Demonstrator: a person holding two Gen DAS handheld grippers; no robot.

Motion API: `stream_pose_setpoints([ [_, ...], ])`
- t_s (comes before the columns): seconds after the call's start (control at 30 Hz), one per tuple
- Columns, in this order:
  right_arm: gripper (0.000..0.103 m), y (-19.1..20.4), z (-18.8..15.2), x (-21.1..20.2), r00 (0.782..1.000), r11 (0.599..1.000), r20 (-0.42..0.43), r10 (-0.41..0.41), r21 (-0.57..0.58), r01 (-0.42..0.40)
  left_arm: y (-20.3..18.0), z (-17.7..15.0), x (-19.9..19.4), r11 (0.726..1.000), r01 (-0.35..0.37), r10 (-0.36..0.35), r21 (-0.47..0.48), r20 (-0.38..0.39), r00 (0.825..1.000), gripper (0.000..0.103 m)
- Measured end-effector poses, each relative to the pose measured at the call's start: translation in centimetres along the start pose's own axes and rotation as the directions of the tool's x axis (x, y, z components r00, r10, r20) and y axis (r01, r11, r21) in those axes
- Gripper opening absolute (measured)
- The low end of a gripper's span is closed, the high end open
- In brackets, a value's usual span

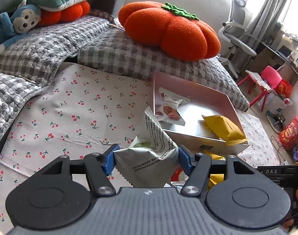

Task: Organize snacks
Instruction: 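Carry both snacks into the pink box and open both grippers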

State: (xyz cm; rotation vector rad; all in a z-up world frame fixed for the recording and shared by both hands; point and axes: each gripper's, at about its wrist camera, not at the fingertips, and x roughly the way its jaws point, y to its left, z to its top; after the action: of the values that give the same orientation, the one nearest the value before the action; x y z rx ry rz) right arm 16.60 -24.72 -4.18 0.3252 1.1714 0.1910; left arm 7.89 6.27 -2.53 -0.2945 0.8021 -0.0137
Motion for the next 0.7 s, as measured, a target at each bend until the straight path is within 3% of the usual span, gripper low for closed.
stream_pose_setpoints([
  [0.13, 0.025, -1.2, 0.4, -1.1, 1.0, 0.998, 0.023, 0.021, 0.059, -0.022, -0.1, 0.3, -0.1, 1.0, 0.021, -0.021, -0.021, 0.004, 1.0, 0.06],
  [0.37, 0.025, -0.1, 1.2, -4.6, 0.981, 0.996, 0.174, 0.082, 0.016, -0.087, -2.0, 2.6, 1.1, 0.995, 0.083, -0.082, -0.053, 0.005, 0.997, 0.06],
  [0.7, 0.025, 3.1, 4.6, -0.7, 0.976, 0.987, 0.152, 0.158, -0.003, -0.159, -5.2, 5.2, 6.7, 0.995, 0.072, -0.074, -0.071, -0.027, 0.997, 0.06],
])
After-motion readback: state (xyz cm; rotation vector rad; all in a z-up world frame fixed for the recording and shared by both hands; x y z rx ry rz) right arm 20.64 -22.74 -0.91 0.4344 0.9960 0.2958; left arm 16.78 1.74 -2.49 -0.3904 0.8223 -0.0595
